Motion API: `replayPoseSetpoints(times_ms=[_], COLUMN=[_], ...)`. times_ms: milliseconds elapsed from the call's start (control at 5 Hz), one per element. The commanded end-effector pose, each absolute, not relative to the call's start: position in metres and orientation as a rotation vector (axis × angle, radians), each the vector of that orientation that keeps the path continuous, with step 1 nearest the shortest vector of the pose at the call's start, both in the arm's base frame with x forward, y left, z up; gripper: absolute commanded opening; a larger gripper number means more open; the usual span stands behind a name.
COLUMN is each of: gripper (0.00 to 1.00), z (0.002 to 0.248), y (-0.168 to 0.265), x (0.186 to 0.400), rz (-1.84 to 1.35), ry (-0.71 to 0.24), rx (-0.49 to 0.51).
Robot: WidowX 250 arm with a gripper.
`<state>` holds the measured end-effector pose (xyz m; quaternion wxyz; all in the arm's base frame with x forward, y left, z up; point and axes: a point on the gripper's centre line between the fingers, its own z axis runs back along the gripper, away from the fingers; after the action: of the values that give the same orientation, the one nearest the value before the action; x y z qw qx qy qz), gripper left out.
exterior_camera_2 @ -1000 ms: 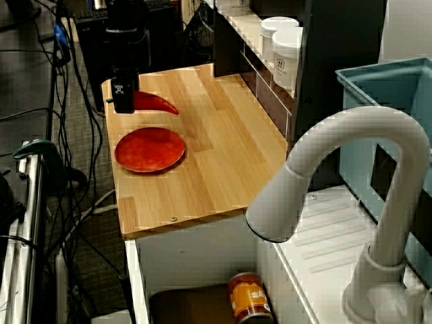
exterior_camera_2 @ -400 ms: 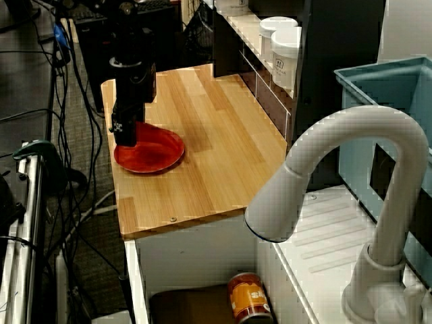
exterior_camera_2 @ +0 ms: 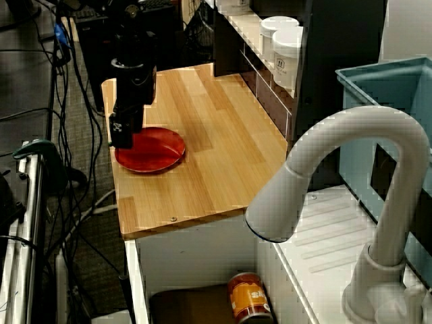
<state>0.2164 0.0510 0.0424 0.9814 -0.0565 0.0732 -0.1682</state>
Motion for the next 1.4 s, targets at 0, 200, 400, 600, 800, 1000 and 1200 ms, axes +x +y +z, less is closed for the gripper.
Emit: replayPoseSetpoints(times_ms=[0, 200, 400, 600, 800, 1000, 1200], gripper=[1.0, 1.0, 1.0, 1.0, 1.0, 1.0, 1.0], z=[0.069, 0.074, 0.074, 0.069, 0.056, 0.044, 0.028], y=[0.069, 0.062, 0.052, 0.044, 0.037, 0.04, 0.047], x=[0.217, 0.212, 0.21, 0.218, 0.223, 0.226, 0.221], rz=[-0.344, -0.371, -0.422, -0.481, -0.47, -0.456, -0.414], ry=[0.099, 0.086, 0.052, 0.058, 0.059, 0.059, 0.049], rx=[-0.139, -0.123, -0.076, -0.065, -0.035, -0.009, -0.01])
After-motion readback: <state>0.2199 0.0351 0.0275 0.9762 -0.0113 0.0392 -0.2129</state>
